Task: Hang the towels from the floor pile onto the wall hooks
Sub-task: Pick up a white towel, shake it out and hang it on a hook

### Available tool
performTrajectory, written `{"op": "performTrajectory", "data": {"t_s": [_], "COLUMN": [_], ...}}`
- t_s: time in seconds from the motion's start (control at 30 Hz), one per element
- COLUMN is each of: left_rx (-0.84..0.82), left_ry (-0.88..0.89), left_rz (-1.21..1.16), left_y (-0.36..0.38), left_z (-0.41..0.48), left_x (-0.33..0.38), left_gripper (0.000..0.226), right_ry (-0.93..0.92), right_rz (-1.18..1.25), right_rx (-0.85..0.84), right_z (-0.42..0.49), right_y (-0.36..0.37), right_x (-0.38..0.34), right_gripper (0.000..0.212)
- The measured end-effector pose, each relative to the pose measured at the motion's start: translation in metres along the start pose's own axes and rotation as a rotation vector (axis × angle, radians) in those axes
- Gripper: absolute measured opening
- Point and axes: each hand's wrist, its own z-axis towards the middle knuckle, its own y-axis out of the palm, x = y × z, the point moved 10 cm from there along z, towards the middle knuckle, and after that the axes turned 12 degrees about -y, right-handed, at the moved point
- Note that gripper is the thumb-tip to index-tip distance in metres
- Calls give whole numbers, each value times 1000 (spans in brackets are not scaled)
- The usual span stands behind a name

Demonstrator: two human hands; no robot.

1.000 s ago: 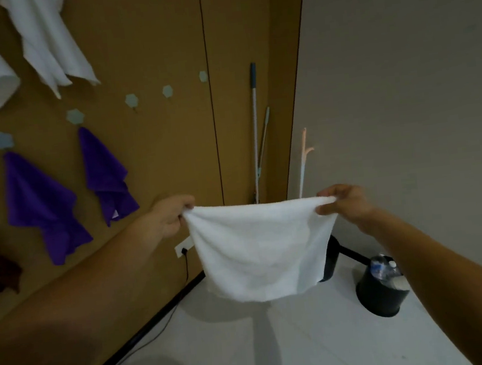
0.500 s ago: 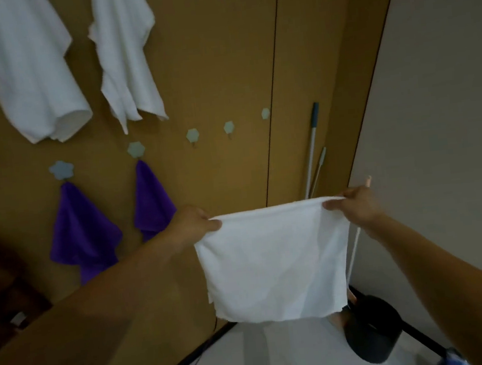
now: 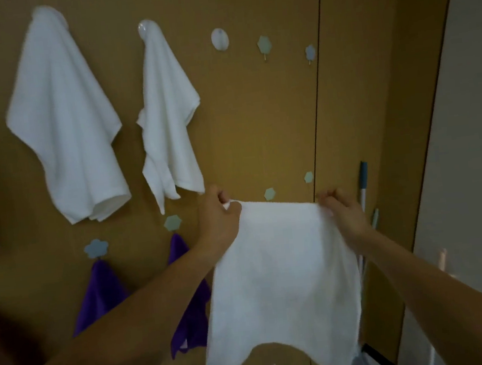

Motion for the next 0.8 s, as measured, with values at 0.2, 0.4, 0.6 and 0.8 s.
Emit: {"op": "performTrajectory", "data": {"t_s": [0.2,0.4,0.6,0.8], "left_rx": [32,-102,-10,283], "left_ry": [66,88,62,290], "left_rz": [116,276,355,469], "left_y": [10,40,50,44], "left_z": [62,111,172,242], "left_x": [25,47,67,153], "left_gripper": [22,34,29,26], "right_ry": [-103,-225,-354,-477], "right_rz": [119,269,302,259], "right_rx": [-290,-196,-148,83], "right_z": [67,159,236,330], "right_y": [45,57,77,78], "right_x": [-18,-20,-26,-82], "right_gripper": [39,21,20,22]}}
